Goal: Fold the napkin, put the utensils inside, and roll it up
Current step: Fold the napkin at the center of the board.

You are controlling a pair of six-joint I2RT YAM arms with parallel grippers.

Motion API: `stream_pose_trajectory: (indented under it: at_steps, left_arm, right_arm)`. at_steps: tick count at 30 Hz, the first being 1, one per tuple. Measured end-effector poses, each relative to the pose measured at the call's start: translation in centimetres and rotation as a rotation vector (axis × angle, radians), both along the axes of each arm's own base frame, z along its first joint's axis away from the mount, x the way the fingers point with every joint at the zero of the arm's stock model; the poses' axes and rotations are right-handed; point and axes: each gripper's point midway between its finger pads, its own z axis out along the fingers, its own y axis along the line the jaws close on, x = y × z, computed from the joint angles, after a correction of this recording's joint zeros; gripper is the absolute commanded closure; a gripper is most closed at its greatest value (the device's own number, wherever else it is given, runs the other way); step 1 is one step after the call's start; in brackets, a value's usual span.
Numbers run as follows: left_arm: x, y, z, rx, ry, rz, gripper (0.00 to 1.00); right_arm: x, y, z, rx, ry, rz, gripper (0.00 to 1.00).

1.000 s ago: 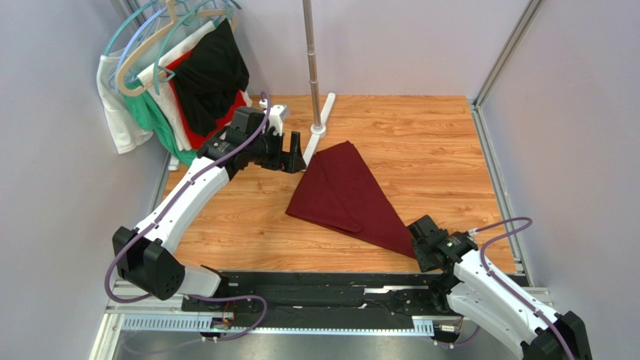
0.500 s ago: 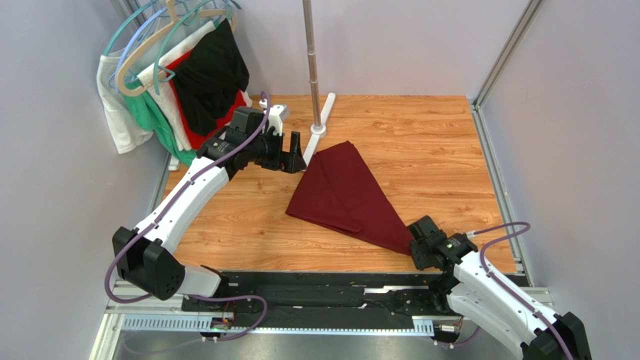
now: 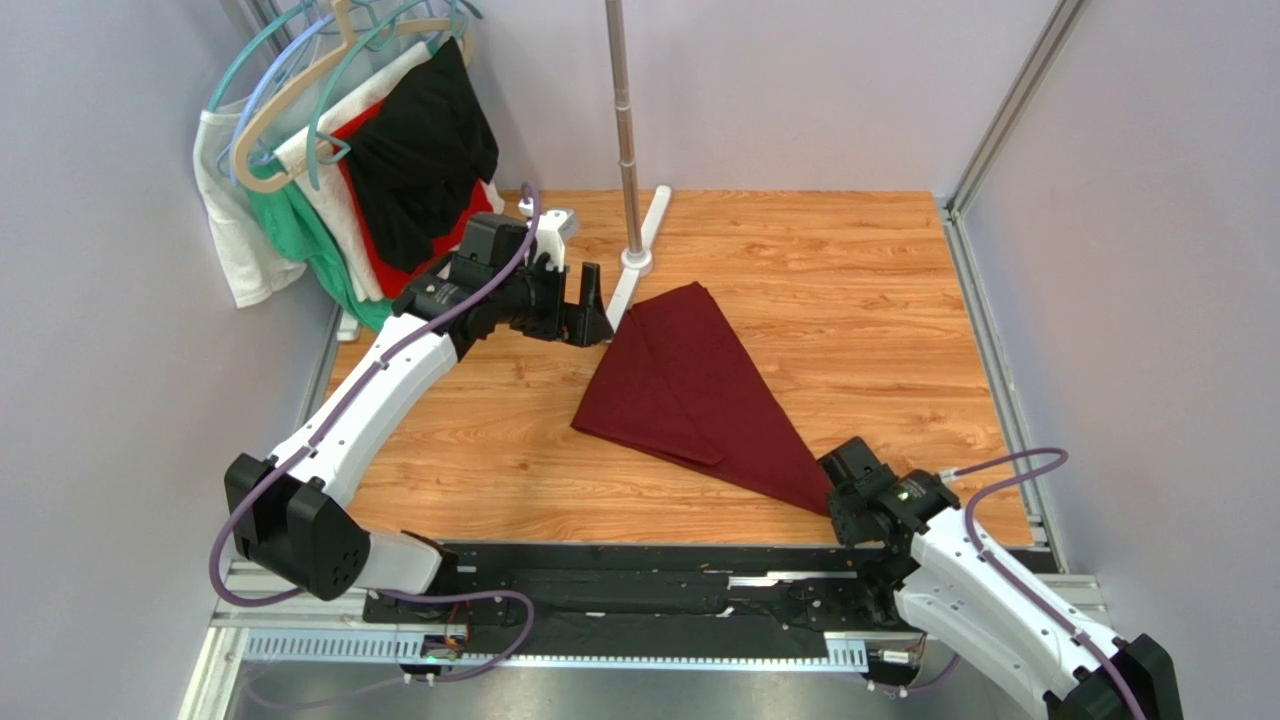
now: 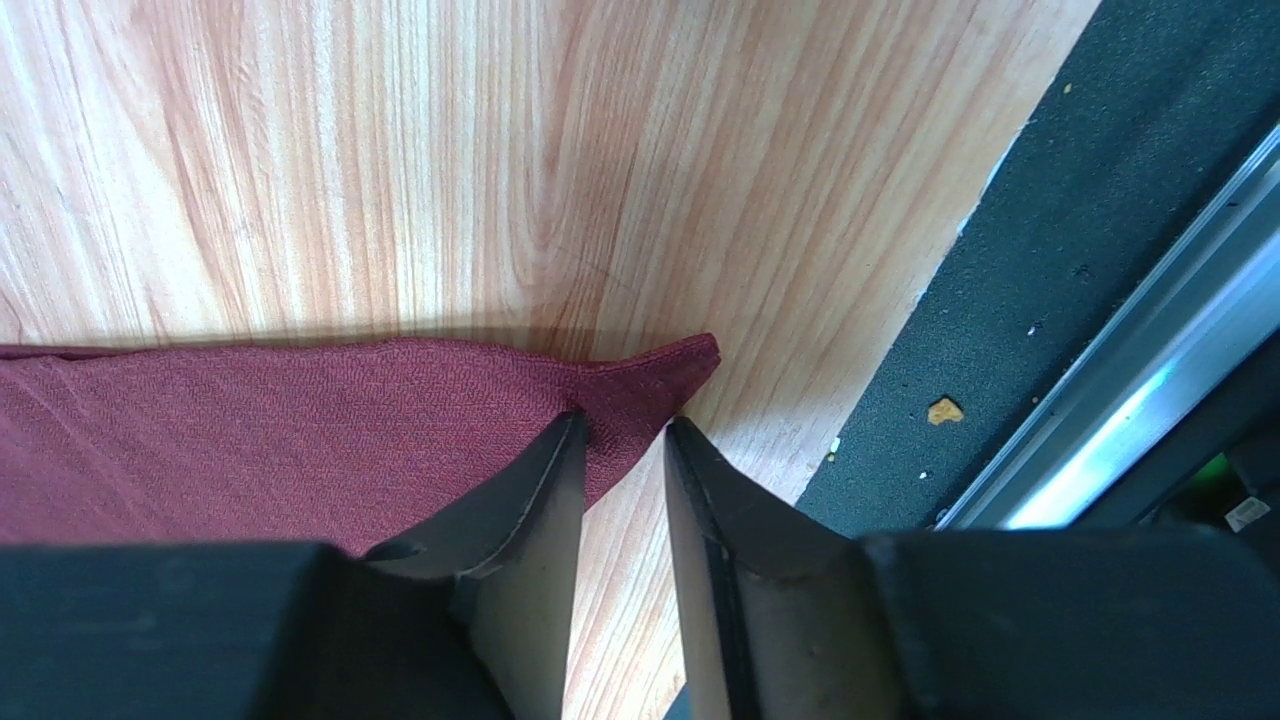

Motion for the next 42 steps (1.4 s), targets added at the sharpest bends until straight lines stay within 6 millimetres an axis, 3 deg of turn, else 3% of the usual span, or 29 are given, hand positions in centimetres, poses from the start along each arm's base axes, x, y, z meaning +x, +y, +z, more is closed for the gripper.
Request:
stream_pose_trajectory:
  at_steps: [6, 18, 24, 27, 34, 42]
  left_arm:
    - [0.0, 0.0, 0.0, -0.002, 0.001, -0.001, 0.01]
    - [-0.2, -0.2, 0.1, -0.010, 0.005, -0.012, 0.01]
    - [-0.2, -0.3, 0.1, -0.012, 0.006, -0.014, 0.01]
    - [-0.3, -0.3, -0.1, -0.011, 0.009, -0.015, 0.01]
    - [-0.4, -0.3, -0.3, -0.013, 0.016, -0.020, 0.01]
    - [-0.4, -0.3, -0.3, -0.012, 0.016, -0.020, 0.01]
  right_arm:
    - [0.0, -0.2, 0.1, -0.017, 0.007, -0.002, 0.68]
    - [0.0, -0.7, -0.1, -0.050, 0.014, -0.005, 0.99]
    - [0.3, -1.1, 0.1, -0.091, 0.019, 0.012, 1.00]
    - [1.0, -1.4, 1.0, -0.129, 0.006, 0.023, 1.00]
    - [3.8, -2.7, 5.3, -0.272, -0.066, 0.042, 1.00]
    - [4.4, -4.8, 7.7, -0.402, -0.073, 0.045, 1.00]
